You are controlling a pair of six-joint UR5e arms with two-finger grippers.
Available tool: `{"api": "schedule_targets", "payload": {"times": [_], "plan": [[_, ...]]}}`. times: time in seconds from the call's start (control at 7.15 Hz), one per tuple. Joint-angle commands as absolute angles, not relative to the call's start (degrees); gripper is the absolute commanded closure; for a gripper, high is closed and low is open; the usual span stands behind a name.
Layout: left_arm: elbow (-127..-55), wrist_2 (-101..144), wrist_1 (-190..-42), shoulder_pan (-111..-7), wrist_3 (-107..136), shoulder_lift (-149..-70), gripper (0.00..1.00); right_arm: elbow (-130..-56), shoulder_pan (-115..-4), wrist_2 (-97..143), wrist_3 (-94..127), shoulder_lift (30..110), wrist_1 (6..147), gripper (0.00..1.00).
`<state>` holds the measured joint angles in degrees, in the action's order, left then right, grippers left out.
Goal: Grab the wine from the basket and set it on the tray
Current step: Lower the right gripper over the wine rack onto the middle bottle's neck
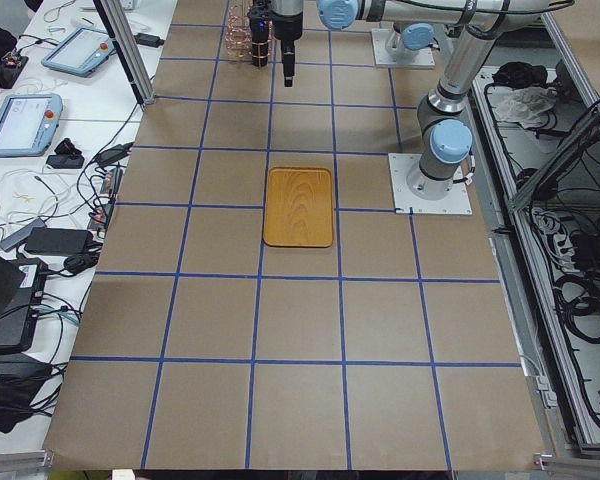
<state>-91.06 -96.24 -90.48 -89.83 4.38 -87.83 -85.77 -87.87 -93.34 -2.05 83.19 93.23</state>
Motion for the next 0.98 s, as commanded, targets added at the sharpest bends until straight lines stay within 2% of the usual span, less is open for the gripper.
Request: {"api": "schedule_targets", "payload": {"times": [0.0,0.7,0.84], "plan": [[-91.0,-96.2,-90.3,-89.8,4.3,-87.8,0.00,-85.8,-84.1,-92.2,-3.2,79.6,98.9,0.00],[-91.0,-96.2,-89.9,-90.0,4.3,-87.9,0.00,-86.1,-81.7,-90.0,-10.8,75.8,101.9,0.03],[-91.1,-96.2,-88.9,-90.0,4.4,-88.4,0.00,-86.1,-81.7,-90.0,-11.0,74.4,103.8,0.07]]}}
